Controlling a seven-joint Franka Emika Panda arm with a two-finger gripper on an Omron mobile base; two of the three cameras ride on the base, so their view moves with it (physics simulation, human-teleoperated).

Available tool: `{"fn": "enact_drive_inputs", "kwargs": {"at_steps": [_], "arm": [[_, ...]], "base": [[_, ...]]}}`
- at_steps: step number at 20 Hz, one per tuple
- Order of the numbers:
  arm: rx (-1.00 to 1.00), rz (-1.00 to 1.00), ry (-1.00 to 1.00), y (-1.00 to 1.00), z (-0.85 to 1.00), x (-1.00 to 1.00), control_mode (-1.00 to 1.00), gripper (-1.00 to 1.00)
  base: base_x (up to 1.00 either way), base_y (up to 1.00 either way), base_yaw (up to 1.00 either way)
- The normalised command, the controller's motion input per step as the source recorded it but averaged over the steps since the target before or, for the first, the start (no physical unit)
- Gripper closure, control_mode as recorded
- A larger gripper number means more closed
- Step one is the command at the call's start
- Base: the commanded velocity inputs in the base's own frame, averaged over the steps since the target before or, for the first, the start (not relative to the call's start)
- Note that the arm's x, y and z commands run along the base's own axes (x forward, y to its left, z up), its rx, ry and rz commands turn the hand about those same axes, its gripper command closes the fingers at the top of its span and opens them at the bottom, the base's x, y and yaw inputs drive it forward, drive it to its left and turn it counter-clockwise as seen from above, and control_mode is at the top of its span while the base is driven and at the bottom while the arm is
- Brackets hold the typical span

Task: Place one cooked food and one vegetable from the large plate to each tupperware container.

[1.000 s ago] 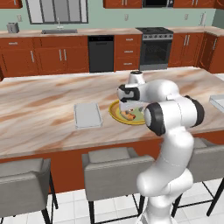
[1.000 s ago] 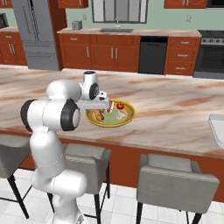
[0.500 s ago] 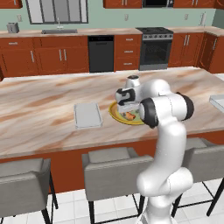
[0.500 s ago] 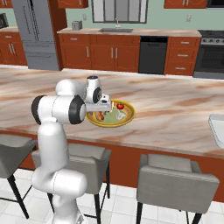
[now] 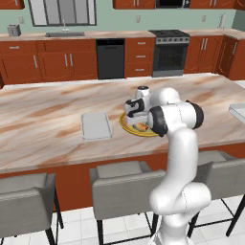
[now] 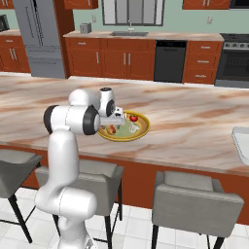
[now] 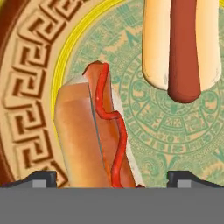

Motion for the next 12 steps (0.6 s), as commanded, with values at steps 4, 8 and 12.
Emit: {"fn": "enact_drive_inputs", "kwargs": {"at_steps": [4, 8, 12], "arm": [[0.0, 0.0, 0.01, 0.0, -0.3, 0.0, -1.0, -1.0], [0.0, 0.0, 0.0, 0.0, -0.24, 0.0, -1.0, -1.0], [0.0, 0.0, 0.0, 0.03, -0.11, 0.0, -1.0, 1.0]], "base": [[0.0, 0.0, 0.0], [0.0, 0.0, 0.0], [0.0, 0.0, 0.0]]}}
